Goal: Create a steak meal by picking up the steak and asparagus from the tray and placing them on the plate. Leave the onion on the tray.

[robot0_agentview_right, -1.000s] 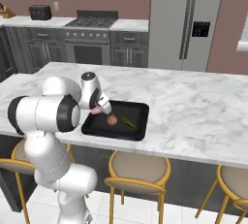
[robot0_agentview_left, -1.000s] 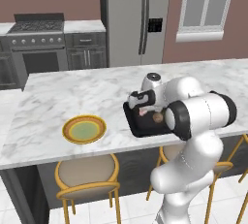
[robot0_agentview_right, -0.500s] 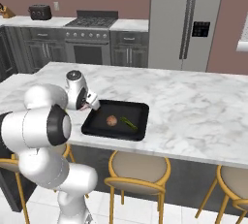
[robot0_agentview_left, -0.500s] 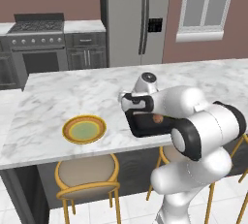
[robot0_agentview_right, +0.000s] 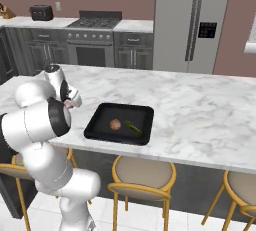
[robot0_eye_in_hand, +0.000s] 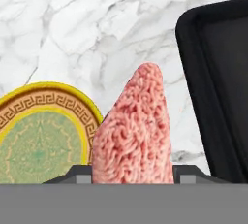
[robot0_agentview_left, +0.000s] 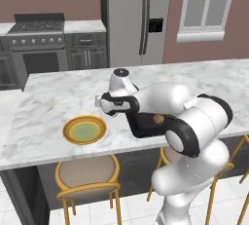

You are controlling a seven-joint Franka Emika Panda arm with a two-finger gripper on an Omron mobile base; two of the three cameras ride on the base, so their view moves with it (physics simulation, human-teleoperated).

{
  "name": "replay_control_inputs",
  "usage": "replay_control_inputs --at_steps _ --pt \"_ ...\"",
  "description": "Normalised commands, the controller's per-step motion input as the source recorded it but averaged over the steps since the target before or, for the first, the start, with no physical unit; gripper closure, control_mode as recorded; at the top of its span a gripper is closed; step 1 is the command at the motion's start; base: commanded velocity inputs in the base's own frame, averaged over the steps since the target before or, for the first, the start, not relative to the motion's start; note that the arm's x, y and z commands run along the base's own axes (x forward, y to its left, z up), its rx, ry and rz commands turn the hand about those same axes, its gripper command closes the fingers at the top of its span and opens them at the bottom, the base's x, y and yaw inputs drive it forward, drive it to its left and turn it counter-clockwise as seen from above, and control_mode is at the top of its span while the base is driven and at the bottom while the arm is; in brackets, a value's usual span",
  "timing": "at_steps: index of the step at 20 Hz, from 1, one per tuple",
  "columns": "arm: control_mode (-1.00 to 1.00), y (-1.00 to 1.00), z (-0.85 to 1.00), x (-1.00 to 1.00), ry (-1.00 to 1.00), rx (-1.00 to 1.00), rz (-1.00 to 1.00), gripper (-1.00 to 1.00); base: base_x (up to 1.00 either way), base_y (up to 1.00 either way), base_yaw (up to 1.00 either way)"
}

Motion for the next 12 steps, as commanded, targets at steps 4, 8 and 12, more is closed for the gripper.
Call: replay_control_inputs --at_steps 4,8,12 --pt "-1.0 0.99 -0.09 -0.15 0.17 -0.16 0.18 1.0 0.0 0.0 0.0" --pt "-1.0 0.95 -0.19 -0.1 0.12 -0.15 0.17 1.0 0.0 0.0 0.0" --pt "-1.0 0.76 -0.23 0.0 0.11 -0.13 0.12 1.0 0.0 0.0 0.0"
